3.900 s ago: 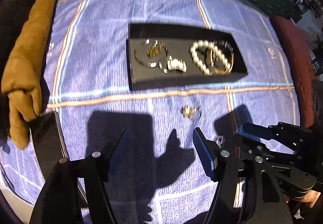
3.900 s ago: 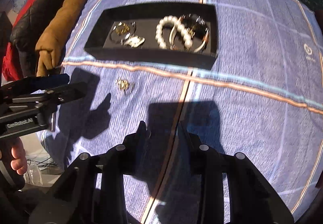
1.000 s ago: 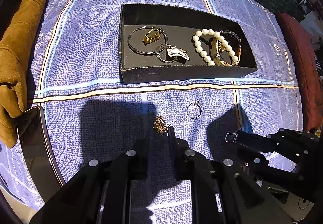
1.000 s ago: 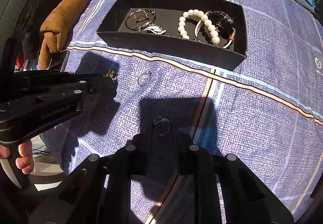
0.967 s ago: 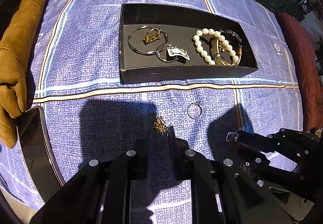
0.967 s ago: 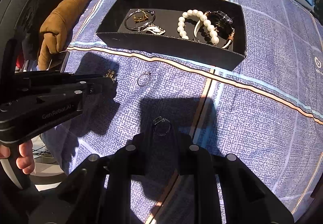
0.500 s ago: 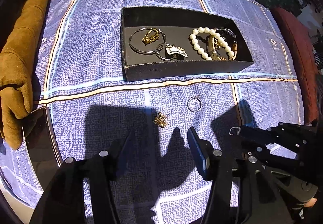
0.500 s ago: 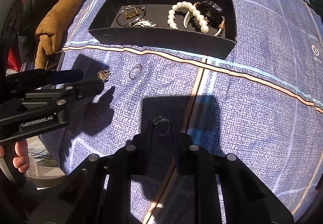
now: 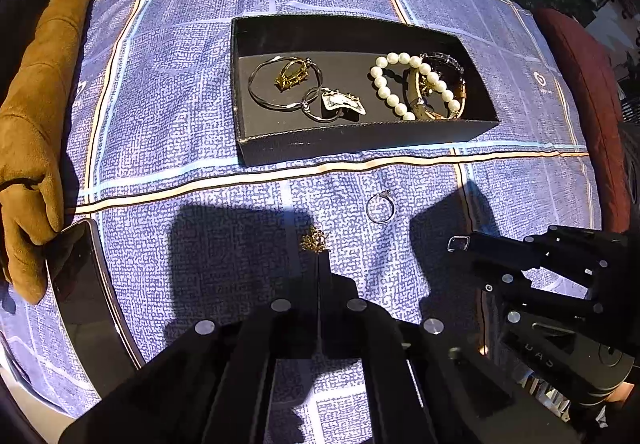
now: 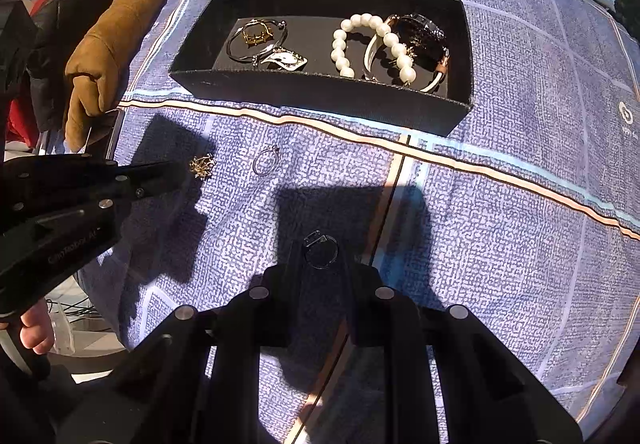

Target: Organize jewelry

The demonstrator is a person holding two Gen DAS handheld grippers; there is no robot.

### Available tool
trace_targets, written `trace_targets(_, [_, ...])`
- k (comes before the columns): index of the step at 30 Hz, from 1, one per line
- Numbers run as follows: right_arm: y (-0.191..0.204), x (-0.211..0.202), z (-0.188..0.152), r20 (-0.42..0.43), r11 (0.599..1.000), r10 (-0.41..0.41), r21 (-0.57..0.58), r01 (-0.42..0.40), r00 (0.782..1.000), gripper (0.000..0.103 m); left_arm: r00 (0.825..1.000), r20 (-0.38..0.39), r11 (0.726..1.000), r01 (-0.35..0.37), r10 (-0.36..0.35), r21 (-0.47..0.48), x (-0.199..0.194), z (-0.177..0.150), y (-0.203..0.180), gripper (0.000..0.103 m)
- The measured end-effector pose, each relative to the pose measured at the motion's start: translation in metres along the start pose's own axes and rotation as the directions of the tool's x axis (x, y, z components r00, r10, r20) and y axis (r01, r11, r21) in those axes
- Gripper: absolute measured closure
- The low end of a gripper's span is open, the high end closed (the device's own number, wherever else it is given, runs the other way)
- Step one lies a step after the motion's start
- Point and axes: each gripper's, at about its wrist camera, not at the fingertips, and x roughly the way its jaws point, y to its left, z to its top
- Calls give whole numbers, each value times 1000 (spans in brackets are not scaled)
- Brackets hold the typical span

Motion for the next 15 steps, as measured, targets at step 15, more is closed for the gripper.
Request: trace_targets(15, [-5, -54, 70, 180, 1000, 1, 23, -5, 984, 84, 994, 103, 999, 31, -27, -33, -35, 45, 6, 103])
